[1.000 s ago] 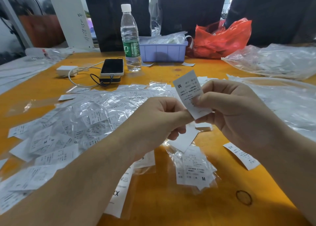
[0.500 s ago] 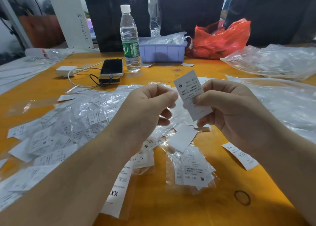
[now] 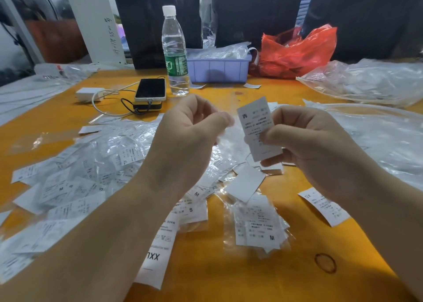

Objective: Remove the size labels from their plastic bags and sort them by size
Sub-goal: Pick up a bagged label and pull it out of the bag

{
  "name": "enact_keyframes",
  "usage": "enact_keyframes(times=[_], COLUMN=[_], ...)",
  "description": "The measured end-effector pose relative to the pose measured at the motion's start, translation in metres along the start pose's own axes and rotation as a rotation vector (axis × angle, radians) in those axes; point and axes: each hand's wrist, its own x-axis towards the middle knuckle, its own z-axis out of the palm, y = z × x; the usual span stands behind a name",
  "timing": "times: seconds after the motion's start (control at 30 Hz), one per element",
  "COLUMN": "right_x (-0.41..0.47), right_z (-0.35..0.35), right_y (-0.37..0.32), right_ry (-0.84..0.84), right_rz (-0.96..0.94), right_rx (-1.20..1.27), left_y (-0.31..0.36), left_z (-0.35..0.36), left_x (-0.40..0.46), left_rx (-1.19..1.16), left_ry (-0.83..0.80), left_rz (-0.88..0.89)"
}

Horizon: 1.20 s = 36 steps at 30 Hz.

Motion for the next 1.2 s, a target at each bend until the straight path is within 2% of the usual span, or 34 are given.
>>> enact_keyframes(times=[0.13,0.5,0.8,1.03,1.2], right_x=[-0.002,0.001,0.002,0.004,0.005], right_z=[-0.002,-0.012,-0.018,-0.021,-0.021], right_y=[-0.003,-0.003,-0.005,-0.006,-0.003], right_ry=[0.087,0.161,0.146,0.193,0.089], right_rz=[-0.083,-0.251,-0.278,-0.288,-0.255], right_rx=[-0.001,-0.137,-0.285,-0.226,-0.239], left_y=[0.002,0.002,0.004,0.004,0.003], left_z=[-0.002,0.001,0.001,0.002,0.002], left_x=[-0.001,-0.001,-0.003,-0.005,-0.006], left_rx=[-0.015,0.055,0.145,0.196,0.212], left_ry=[-0.046,-0.136,-0.174,-0.179,-0.207], left_rz=[-0.012,-0.024,0.026,0.074,0.060])
